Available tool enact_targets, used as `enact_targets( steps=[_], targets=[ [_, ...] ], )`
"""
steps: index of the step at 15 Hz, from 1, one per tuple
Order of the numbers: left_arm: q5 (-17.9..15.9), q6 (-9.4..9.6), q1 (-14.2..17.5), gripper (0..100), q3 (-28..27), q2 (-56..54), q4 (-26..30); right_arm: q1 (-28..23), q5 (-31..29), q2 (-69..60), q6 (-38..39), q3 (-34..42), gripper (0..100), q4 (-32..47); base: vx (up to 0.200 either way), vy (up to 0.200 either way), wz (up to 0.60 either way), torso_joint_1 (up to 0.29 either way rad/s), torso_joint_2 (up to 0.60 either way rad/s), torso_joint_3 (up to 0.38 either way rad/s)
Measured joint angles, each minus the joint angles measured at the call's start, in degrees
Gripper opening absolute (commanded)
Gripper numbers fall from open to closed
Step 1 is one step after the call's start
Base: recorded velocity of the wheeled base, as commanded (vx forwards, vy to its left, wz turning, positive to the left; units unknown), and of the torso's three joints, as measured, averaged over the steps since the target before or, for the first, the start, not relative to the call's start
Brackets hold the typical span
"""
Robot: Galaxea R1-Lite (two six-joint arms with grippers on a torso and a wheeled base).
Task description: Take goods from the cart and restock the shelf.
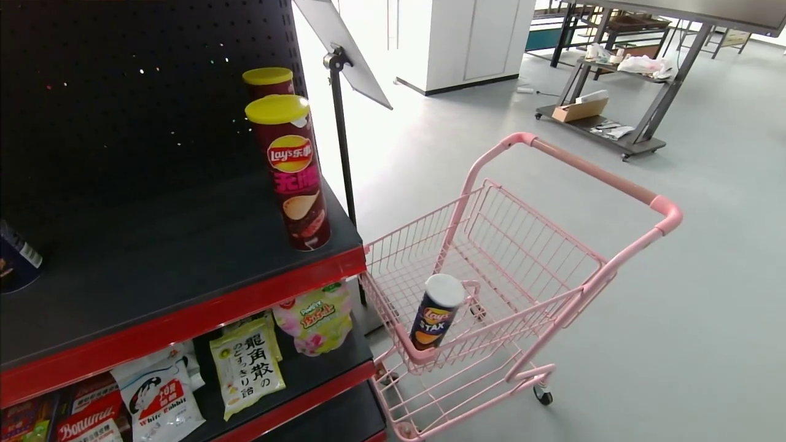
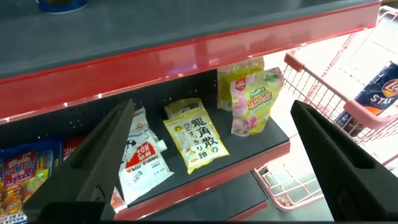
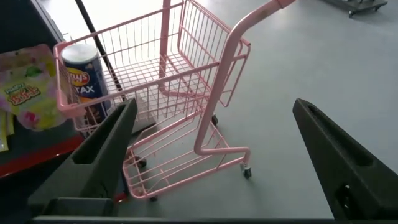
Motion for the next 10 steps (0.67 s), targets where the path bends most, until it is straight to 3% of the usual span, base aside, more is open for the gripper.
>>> enact_targets(
  steps=[4, 10],
  targets=[
    [-0.02, 0.00, 0.00, 100, 0.00, 0.00, 0.00, 0.02, 0.00, 0.00, 0.00, 0.00, 100, 0.00, 0.000, 0.000, 0.00, -0.148, 0.40, 0.260],
    [-0.02, 0.00, 0.02, 100, 0.00, 0.00, 0.00, 0.02, 0.02, 0.00, 0.06, 0.00, 100, 0.00, 0.000, 0.000, 0.00, -0.176, 0.54, 0.359]
  ],
)
